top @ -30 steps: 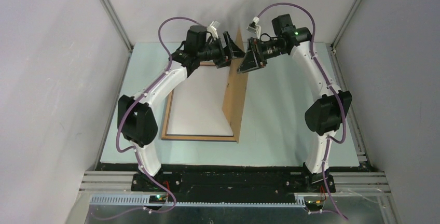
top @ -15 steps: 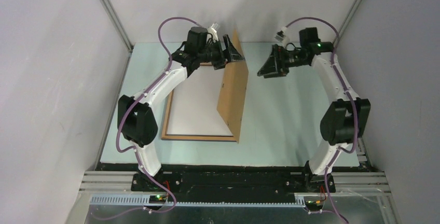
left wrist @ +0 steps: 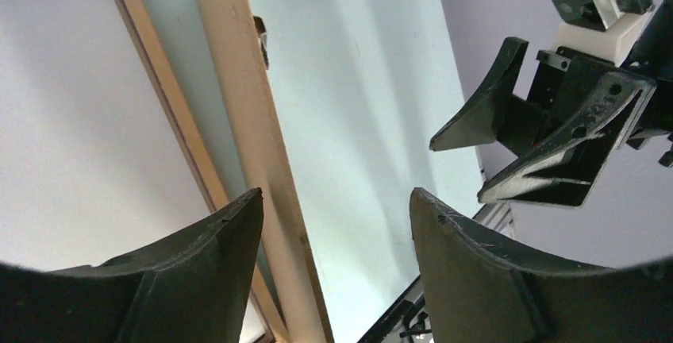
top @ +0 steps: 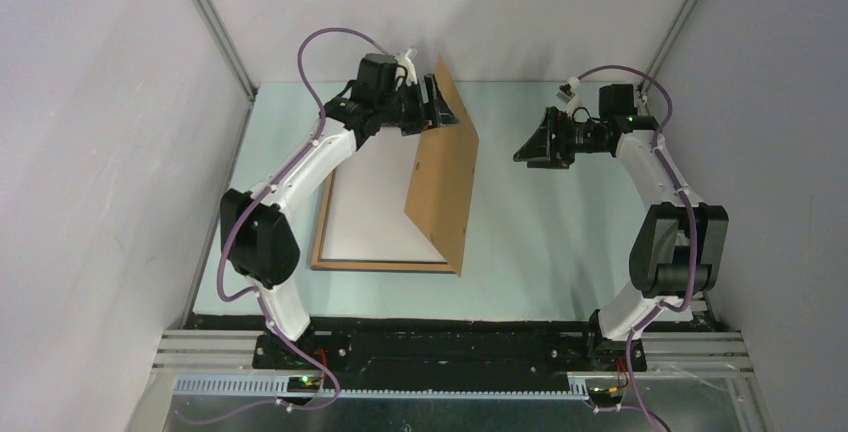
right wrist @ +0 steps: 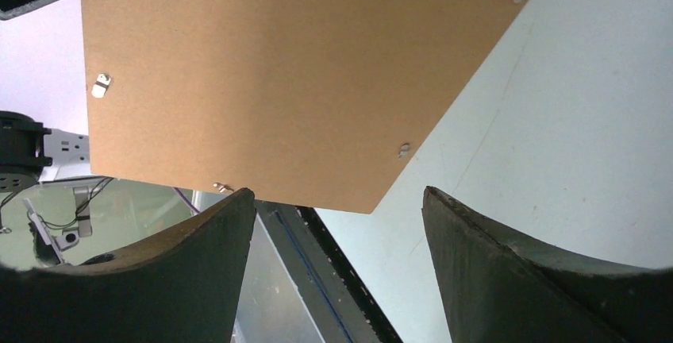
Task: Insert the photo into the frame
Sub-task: Pick up the photo frame item at the center of the board.
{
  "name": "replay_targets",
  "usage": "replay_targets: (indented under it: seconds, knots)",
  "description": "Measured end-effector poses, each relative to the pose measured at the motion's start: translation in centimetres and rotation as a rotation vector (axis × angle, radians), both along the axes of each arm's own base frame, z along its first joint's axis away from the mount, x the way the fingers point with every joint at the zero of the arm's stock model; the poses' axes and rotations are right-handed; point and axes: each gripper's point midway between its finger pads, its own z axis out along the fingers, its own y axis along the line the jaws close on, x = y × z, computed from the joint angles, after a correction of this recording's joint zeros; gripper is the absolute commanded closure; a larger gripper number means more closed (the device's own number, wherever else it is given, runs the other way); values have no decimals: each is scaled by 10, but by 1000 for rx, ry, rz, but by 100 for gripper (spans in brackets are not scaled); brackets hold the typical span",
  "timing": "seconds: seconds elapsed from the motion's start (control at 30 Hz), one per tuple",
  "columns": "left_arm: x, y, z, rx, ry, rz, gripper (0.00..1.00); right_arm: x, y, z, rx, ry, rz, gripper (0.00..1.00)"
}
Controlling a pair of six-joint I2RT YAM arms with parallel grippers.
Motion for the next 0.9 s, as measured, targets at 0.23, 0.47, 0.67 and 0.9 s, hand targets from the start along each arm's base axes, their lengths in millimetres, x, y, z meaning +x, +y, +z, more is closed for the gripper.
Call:
replay_targets:
  seconds: [0.23, 0.47, 0.67, 0.9]
  knots:
    - [-2, 14, -5, 83, -25, 15, 29, 3, -4, -13, -13, -4, -16, 19]
    - [-5, 26, -15, 155, -19, 26, 33, 0, -3, -28, -31, 17, -18, 19]
    - [-7, 32, -20, 190, -15, 37, 38, -2, -4, -42, -48, 36, -19, 19]
    - [-13, 42, -25, 217, -6, 43, 43, -2, -5, -57, -65, 57, -17, 19]
